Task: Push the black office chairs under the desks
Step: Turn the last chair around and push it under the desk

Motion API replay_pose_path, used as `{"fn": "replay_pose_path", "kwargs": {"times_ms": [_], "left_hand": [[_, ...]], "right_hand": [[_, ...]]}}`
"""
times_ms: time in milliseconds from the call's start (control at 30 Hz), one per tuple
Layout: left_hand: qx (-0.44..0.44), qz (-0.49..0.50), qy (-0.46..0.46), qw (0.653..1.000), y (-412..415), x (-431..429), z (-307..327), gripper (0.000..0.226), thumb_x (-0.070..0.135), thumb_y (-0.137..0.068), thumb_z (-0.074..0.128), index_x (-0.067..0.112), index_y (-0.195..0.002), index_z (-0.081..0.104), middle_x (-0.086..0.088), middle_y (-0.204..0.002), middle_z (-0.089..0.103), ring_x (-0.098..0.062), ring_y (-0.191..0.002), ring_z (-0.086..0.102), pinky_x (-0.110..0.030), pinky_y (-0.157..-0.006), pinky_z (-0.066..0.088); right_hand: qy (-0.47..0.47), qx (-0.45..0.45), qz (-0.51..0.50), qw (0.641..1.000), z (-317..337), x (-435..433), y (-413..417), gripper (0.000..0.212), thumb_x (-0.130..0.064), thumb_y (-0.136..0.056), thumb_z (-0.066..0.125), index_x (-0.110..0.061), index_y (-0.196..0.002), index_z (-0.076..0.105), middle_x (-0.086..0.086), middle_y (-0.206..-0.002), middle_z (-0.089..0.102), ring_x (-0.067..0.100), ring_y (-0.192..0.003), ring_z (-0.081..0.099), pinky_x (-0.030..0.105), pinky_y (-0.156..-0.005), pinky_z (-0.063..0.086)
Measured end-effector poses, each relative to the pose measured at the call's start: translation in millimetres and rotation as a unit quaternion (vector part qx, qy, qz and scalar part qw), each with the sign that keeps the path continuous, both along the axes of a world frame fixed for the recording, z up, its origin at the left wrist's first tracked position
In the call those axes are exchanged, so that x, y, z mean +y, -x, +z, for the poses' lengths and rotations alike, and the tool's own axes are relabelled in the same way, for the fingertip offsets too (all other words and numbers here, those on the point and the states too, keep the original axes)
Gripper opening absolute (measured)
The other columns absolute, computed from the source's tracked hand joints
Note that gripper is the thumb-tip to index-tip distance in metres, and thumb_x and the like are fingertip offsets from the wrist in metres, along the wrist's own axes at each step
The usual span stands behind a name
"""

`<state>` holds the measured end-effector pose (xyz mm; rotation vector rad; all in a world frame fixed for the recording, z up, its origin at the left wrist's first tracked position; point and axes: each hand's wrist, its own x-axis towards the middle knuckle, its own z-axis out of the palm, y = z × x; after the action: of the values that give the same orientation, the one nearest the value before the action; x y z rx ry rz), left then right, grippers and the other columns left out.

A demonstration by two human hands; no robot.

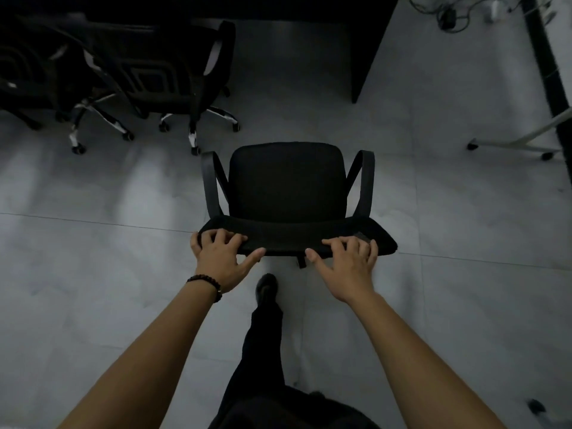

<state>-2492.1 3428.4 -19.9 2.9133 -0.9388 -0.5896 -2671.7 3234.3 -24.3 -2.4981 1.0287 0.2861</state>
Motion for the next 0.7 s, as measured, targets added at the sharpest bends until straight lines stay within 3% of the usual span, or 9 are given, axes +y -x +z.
{"fn": "replay_pose_path", "kwargs": {"times_ms": [267, 700], "left_hand": [[-0.001, -0.038, -0.011, 0.999, -164.7, -86.0, 6.8, 0.084, 0.085, -0.072, 0.006, 0.038, -0.123, 0.053, 0.001, -0.124, 0.051, -0.029, -0.128, 0.03, -0.054, -0.112, 0.006], [-0.003, -0.046, -0.025, 0.999, -316.4, -237.9, 3.8, 0.082, 0.085, -0.074, 0.009, 0.038, -0.122, 0.055, 0.001, -0.125, 0.053, -0.029, -0.128, 0.03, -0.054, -0.113, 0.003]], "right_hand": [[-0.009, 0.017, -0.005, 1.0, 5.8, -82.1, -151.5, 0.07, -0.079, -0.085, 0.017, -0.036, -0.13, 0.049, 0.002, -0.133, 0.047, 0.024, -0.133, 0.03, 0.047, -0.119, -0.003], [-0.012, 0.024, -0.012, 1.0, 5.5, -229.8, -302.0, 0.066, -0.075, -0.088, 0.022, -0.033, -0.13, 0.049, 0.003, -0.135, 0.046, 0.026, -0.135, 0.029, 0.052, -0.118, -0.002]]}}
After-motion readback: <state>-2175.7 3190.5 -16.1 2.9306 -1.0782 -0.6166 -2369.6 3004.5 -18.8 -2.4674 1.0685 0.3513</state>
